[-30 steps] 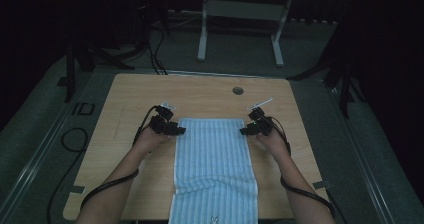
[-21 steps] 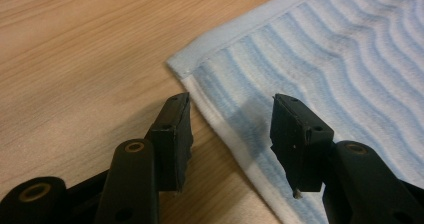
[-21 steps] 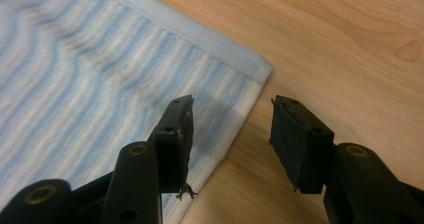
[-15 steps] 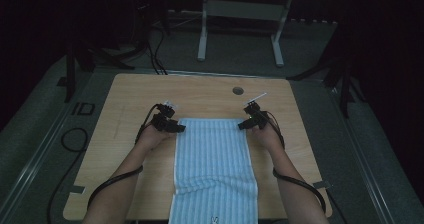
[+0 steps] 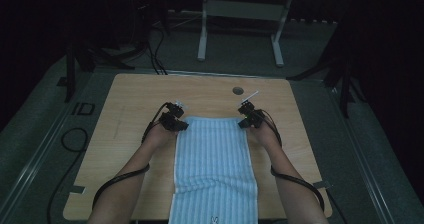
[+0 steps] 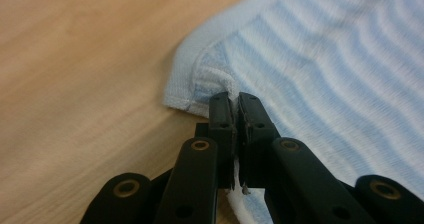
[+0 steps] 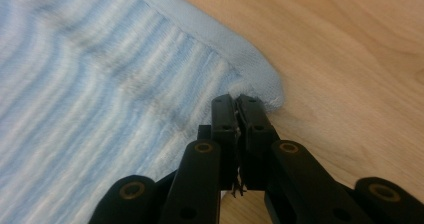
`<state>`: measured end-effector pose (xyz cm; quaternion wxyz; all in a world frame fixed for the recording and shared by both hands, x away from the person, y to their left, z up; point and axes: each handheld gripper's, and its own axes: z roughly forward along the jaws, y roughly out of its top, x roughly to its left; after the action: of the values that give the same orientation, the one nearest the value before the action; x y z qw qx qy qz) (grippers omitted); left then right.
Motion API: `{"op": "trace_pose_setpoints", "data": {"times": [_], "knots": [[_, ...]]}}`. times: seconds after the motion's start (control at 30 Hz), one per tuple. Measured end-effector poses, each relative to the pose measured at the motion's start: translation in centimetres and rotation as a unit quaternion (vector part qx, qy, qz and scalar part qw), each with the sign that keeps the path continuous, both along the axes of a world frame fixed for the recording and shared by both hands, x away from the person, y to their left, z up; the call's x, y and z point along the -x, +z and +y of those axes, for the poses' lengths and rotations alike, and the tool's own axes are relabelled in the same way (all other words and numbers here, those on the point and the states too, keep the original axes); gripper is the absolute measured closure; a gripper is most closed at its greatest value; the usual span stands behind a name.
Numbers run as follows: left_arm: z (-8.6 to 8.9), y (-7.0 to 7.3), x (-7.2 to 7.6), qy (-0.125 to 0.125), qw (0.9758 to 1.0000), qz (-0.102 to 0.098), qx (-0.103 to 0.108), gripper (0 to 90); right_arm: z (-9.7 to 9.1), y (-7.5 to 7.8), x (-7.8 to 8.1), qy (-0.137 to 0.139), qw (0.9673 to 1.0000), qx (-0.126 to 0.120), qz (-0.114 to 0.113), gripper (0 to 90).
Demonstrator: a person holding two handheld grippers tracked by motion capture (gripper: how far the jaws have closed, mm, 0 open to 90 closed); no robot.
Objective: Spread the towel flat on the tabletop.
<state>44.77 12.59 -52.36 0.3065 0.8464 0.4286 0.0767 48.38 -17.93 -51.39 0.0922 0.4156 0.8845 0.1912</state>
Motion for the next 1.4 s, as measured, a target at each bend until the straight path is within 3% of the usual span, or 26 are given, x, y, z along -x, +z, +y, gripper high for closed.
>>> {"op": "trace_pose_setpoints", "data": {"times": [0.17,0.3,0.47,0.63,0.8,0.93,1.03,1.1,1.17,1.23,1.3,1.4], "knots": [[0.8,2.5,0.7,-0.011,0.9991,-0.022,0.034,87.7,-0.9,1.9,0.6,0.017,0.9995,-0.024,-0.015,87.1],[1.3,4.1,1.3,-0.018,0.9987,-0.034,0.035,87.7,-1.7,3.3,1.7,0.039,0.9978,-0.048,-0.024,87.1],[1.3,5.2,0.9,-0.011,0.9983,-0.045,0.035,87.7,-2.0,4.6,2.0,0.045,0.9969,-0.053,-0.037,87.1],[1.0,6.4,-0.7,0.008,0.9978,-0.057,0.032,87.8,-1.7,6.0,0.7,0.033,0.9970,-0.046,-0.054,87.2],[0.7,9.1,-2.9,0.032,0.9963,-0.076,0.026,87.7,-1.4,8.3,-1.5,0.019,0.9970,-0.035,-0.066,87.1],[0.8,11.1,-3.7,0.046,0.9934,-0.089,0.056,87.6,-1.2,10.7,-2.7,0.006,0.9956,-0.036,-0.087,87.1],[0.8,11.4,-3.4,0.037,0.9920,-0.096,0.074,87.6,-1.4,11.9,-2.8,-0.005,0.9927,-0.060,-0.104,87.0],[0.8,10.9,-3.0,0.026,0.9926,-0.097,0.068,87.5,-1.5,12.0,-2.4,0.002,0.9911,-0.075,-0.110,87.0],[1.0,10.5,-3.0,0.031,0.9942,-0.081,0.063,87.6,-1.3,11.6,-2.1,0.011,0.9919,-0.060,-0.112,87.1],[1.2,10.4,-3.0,0.039,0.9939,-0.081,0.064,87.6,-1.0,11.4,-2.1,0.013,0.9932,-0.051,-0.104,87.1],[1.2,10.8,-2.9,0.036,0.9938,-0.086,0.060,87.6,-0.9,11.5,-2.1,0.008,0.9930,-0.054,-0.105,87.1],[1.2,11.8,-3.4,0.040,0.9936,-0.094,0.048,87.6,-0.6,12.3,-2.6,0.010,0.9929,-0.039,-0.112,87.1]]}}
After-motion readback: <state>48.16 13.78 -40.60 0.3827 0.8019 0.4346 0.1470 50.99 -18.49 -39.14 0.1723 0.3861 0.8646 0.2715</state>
